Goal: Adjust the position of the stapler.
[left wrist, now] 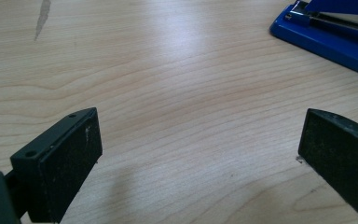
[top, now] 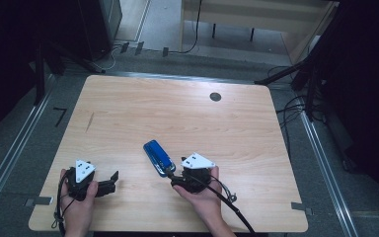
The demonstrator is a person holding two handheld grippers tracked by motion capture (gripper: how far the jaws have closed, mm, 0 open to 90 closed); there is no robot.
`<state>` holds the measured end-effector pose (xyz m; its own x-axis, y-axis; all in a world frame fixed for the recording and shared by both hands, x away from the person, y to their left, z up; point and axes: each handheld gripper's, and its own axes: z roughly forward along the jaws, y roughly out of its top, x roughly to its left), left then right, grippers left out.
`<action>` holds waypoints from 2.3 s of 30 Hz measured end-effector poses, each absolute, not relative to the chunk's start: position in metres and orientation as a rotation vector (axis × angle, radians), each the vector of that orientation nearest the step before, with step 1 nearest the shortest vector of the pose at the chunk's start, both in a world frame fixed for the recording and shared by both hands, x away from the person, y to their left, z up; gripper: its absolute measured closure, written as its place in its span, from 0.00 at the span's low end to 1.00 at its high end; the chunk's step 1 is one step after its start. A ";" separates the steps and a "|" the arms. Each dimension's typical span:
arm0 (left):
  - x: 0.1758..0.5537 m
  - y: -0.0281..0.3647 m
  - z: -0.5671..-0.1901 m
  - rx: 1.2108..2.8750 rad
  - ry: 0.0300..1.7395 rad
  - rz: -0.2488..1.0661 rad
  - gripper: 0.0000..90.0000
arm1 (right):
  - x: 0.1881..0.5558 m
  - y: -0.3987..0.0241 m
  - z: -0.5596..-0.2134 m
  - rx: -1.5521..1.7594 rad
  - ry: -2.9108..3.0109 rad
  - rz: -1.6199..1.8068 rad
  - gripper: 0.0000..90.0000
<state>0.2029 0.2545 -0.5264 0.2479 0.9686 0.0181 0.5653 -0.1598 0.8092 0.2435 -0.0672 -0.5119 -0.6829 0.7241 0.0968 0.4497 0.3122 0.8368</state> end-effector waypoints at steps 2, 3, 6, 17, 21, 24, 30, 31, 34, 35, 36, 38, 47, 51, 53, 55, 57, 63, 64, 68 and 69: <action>0.203 0.253 -0.526 1.832 1.400 0.736 0.00 | 0.245 -0.063 -0.513 1.046 2.291 1.308 0.37; 0.203 0.253 -0.526 1.834 1.399 0.735 0.00 | 0.246 -0.061 -0.513 1.053 2.295 1.307 0.37; 0.203 0.252 -0.526 1.839 1.391 0.735 0.00 | 0.249 -0.055 -0.514 1.047 2.300 1.298 0.37; 0.203 0.252 -0.526 1.815 1.391 0.715 0.00 | 0.266 -0.036 -0.519 1.057 2.322 1.264 0.39; 0.203 0.252 -0.526 1.814 1.383 0.706 0.00 | 0.273 -0.028 -0.523 1.059 2.331 1.233 0.41; 0.203 0.252 -0.526 1.817 1.379 0.704 0.00 | 0.276 -0.024 -0.526 1.064 2.322 1.206 0.43; 0.203 0.249 -0.526 1.818 1.379 0.713 0.00 | 0.281 -0.019 -0.530 1.054 2.312 1.196 0.54; 0.203 0.249 -0.526 1.823 1.378 0.713 0.00 | 0.282 -0.018 -0.530 1.055 2.313 1.199 0.55; 0.204 0.248 -0.526 1.828 1.369 0.717 0.00 | 0.283 -0.015 -0.530 1.036 2.316 1.208 0.59; 0.204 0.248 -0.526 1.828 1.369 0.717 0.00 | 0.283 -0.015 -0.530 1.036 2.316 1.208 0.59; 0.203 0.246 -0.526 1.832 1.372 0.719 0.00 | 0.285 -0.014 -0.531 1.034 2.326 1.212 0.62; 0.203 0.245 -0.526 1.844 1.364 0.731 0.00 | 0.286 -0.012 -0.533 1.020 2.334 1.223 0.68; 0.204 0.239 -0.527 1.864 1.348 0.729 0.00 | 0.284 -0.011 -0.531 0.959 2.377 1.185 0.74; 0.204 0.239 -0.527 1.856 1.358 0.715 0.00 | 0.283 -0.017 -0.531 0.953 2.401 1.199 0.74; 0.205 0.238 -0.527 1.856 1.360 0.703 0.00 | 0.281 -0.020 -0.531 0.930 2.410 1.197 0.74; 0.205 0.237 -0.527 1.863 1.357 0.695 0.00 | 0.279 -0.024 -0.531 0.918 2.420 1.205 0.74; 0.205 0.235 -0.527 1.874 1.353 0.691 0.00 | 0.276 -0.027 -0.531 0.902 2.428 1.210 0.74; 0.204 0.230 -0.526 1.886 1.316 0.677 0.00 | 0.269 -0.036 -0.532 0.883 2.440 1.218 0.74; 0.204 0.227 -0.525 1.886 1.300 0.673 0.00 | 0.266 -0.040 -0.531 0.877 2.446 1.217 0.74; 0.203 0.218 -0.525 1.900 1.266 0.670 0.00 | 0.259 -0.048 -0.531 0.851 2.466 1.214 0.74; 0.203 0.216 -0.525 1.905 1.261 0.671 0.00 | 0.258 -0.050 -0.531 0.847 2.470 1.217 0.74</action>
<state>0.2029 0.2155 -0.5250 0.3796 0.9249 0.0238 0.5363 -0.2409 0.8089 0.2575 -0.0499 -0.5310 -0.7962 0.6046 0.0230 0.3865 0.4790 0.7882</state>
